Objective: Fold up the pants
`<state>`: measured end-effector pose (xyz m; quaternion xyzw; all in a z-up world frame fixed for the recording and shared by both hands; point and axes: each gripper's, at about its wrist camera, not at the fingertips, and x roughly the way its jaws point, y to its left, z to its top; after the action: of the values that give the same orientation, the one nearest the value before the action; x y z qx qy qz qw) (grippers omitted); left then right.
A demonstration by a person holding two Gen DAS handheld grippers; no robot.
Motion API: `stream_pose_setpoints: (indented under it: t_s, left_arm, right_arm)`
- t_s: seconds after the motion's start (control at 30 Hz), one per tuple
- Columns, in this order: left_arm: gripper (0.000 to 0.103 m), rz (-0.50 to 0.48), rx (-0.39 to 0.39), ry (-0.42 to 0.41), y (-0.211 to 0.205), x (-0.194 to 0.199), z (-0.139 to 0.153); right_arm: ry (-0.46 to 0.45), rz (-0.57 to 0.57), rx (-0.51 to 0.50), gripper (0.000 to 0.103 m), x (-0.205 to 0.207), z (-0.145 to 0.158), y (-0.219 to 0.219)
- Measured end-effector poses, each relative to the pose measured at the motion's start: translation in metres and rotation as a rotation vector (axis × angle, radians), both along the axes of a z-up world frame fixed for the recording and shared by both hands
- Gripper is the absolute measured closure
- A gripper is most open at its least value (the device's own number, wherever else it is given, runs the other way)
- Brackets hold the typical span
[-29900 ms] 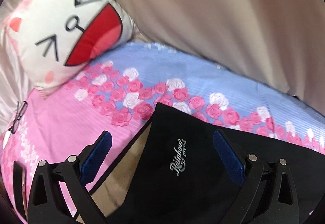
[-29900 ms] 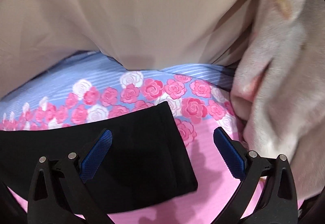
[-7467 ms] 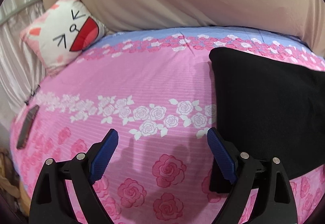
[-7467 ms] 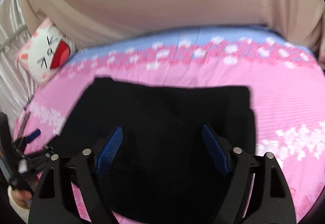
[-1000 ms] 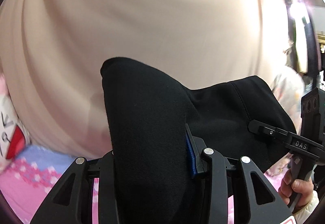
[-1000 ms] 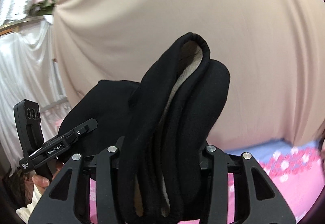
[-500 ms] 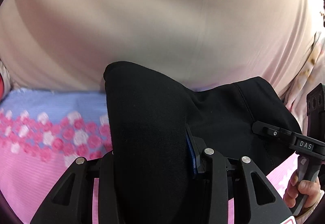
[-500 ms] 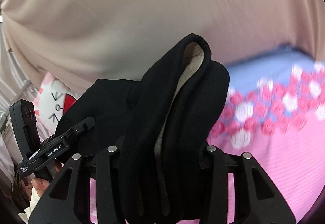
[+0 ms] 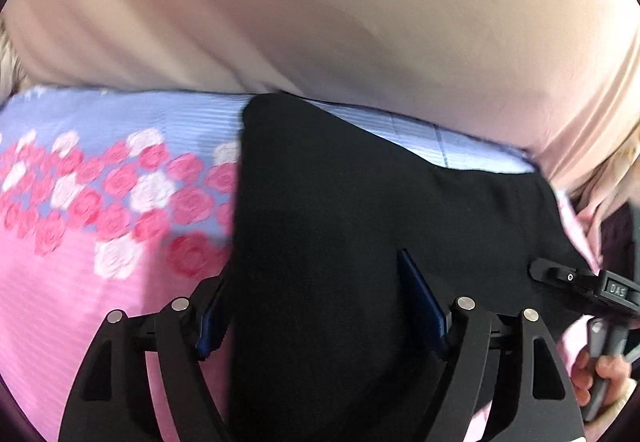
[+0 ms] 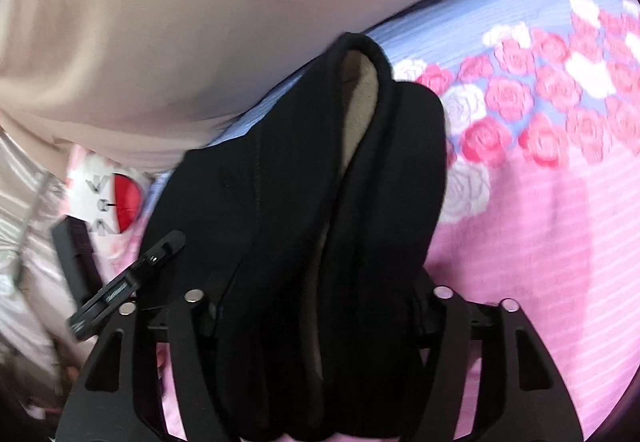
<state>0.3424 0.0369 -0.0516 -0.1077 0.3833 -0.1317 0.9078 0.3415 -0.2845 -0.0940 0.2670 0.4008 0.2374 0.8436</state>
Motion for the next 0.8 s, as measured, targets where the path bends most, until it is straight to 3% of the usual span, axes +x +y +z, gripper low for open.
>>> stream_pose_setpoints:
  t_s: [0.03, 0.07, 0.1, 0.17, 0.23, 0.33, 0.43, 0.5, 0.53, 0.6, 0.63, 0.67, 0.73, 0.8]
  left_arm:
    - [0.029, 0.006, -0.012, -0.005, 0.009, -0.009, 0.007]
    - [0.029, 0.034, 0.004, -0.025, 0.021, -0.021, 0.017]
    - [0.03, 0.121, 0.079, -0.078, 0.04, -0.042, 0.036]
    - [0.03, 0.205, 0.17, -0.173, 0.059, -0.066, 0.07]
    - [0.03, 0.239, 0.178, -0.208, 0.065, -0.068, 0.1]
    - [0.026, 0.226, 0.118, -0.224, 0.036, -0.039, 0.134]
    - [0.02, 0.192, 0.105, -0.147, -0.009, 0.004, 0.111]
    - [0.02, 0.195, 0.135, -0.053, -0.032, 0.031, 0.077]
    - [0.026, 0.195, 0.146, -0.013, -0.038, 0.044, 0.06]
    - [0.026, 0.243, 0.183, 0.056, -0.04, 0.064, 0.032]
    - [0.021, 0.253, 0.18, 0.087, -0.036, 0.075, 0.016]
    - [0.02, 0.26, 0.125, 0.116, -0.028, 0.083, 0.003]
    - [0.015, 0.264, 0.016, 0.156, -0.013, 0.09, -0.01]
    - [0.013, 0.258, -0.005, 0.168, -0.009, 0.095, -0.012]
  right_arm:
    - [0.008, -0.039, -0.001, 0.024, -0.008, 0.001, -0.013]
    - [-0.005, -0.114, -0.03, 0.018, -0.024, 0.01, -0.032]
    - [-0.03, -0.178, -0.061, 0.016, -0.039, 0.02, -0.046]
    - [-0.149, -0.303, -0.142, 0.018, -0.074, 0.058, -0.061]
    - [-0.256, -0.272, -0.145, 0.032, -0.087, 0.094, -0.046]
    - [-0.351, -0.114, -0.119, 0.04, -0.071, 0.135, 0.023]
    - [-0.281, 0.006, -0.131, 0.048, -0.022, 0.124, 0.103]
    - [-0.184, 0.046, -0.112, 0.05, 0.016, 0.091, 0.134]
    - [-0.143, 0.047, -0.092, 0.057, 0.029, 0.075, 0.138]
    - [-0.096, -0.013, -0.112, 0.062, 0.05, 0.048, 0.128]
    - [-0.097, -0.034, -0.121, 0.084, 0.054, 0.043, 0.12]
    - [-0.085, -0.064, -0.14, 0.101, 0.06, 0.038, 0.107]
    - [-0.071, -0.104, -0.094, 0.103, 0.063, 0.031, 0.082]
    - [-0.089, -0.107, -0.099, 0.103, 0.06, 0.028, 0.072]
